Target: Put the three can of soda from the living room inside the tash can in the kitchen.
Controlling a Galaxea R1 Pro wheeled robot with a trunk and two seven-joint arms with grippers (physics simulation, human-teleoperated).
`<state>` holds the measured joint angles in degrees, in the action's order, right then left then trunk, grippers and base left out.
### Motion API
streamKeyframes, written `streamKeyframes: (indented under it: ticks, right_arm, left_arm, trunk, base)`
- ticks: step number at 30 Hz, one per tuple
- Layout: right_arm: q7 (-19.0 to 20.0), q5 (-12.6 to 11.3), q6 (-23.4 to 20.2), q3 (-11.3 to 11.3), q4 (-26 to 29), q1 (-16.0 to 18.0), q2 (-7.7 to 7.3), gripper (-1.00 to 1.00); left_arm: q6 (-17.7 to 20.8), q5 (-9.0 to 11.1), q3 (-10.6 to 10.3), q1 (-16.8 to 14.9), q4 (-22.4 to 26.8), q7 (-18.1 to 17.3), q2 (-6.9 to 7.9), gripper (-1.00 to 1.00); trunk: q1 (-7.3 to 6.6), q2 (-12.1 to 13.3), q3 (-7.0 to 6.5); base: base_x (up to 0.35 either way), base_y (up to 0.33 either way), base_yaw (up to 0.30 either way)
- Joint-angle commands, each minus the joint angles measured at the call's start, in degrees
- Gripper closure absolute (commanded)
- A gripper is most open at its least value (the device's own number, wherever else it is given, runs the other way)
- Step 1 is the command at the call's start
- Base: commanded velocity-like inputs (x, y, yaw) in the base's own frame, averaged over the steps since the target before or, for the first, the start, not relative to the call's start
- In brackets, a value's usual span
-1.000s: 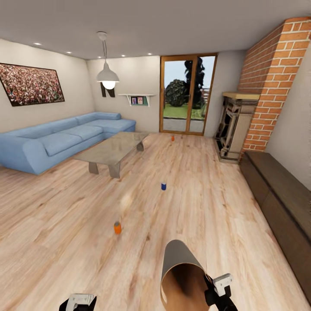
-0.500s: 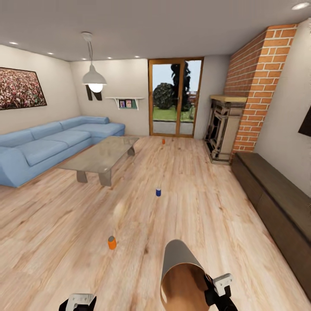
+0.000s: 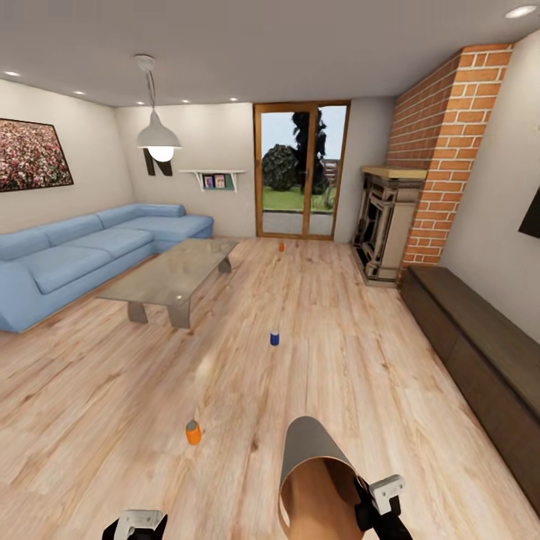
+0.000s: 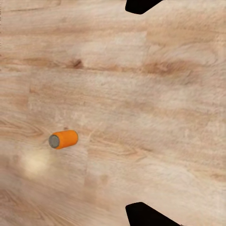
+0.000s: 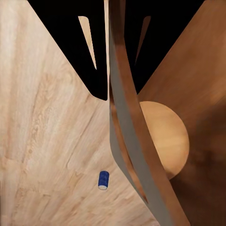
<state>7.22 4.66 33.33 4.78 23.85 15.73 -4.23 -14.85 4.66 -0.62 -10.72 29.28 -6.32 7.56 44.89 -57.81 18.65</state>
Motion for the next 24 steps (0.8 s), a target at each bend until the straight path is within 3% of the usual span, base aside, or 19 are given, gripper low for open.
streamKeyframes:
  ticks: [1, 9, 24]
  right_arm:
    - [0.5, -0.4, 0.0, -0.2, 0.1, 0.0, -0.01, 1.0]
    - [0.5, -0.4, 0.0, -0.3, 0.1, 0.1, -0.07, 1.0]
    - [0.5, -0.3, 0.0, -0.2, 0.2, 0.1, -0.06, 1.0]
  left_arm:
    - [0.0, 0.0, 0.0, 0.0, 0.0, 0.0, 0.0, -1.0]
    - [0.0, 0.0, 0.0, 0.0, 0.0, 0.0, 0.0, -1.0]
    - [0.0, 0.1, 0.0, 0.0, 0.1, 0.0, 0.0, -1.0]
  trunk:
    - [0.0, 0.0, -0.04]
    - [0.0, 0.0, -0.3]
    - [0.0, 0.0, -0.33]
  base:
    - [0.185, 0.136, -0.124]
    - [0.227, 0.172, -0.127]
    - [0.238, 0.164, -0.01]
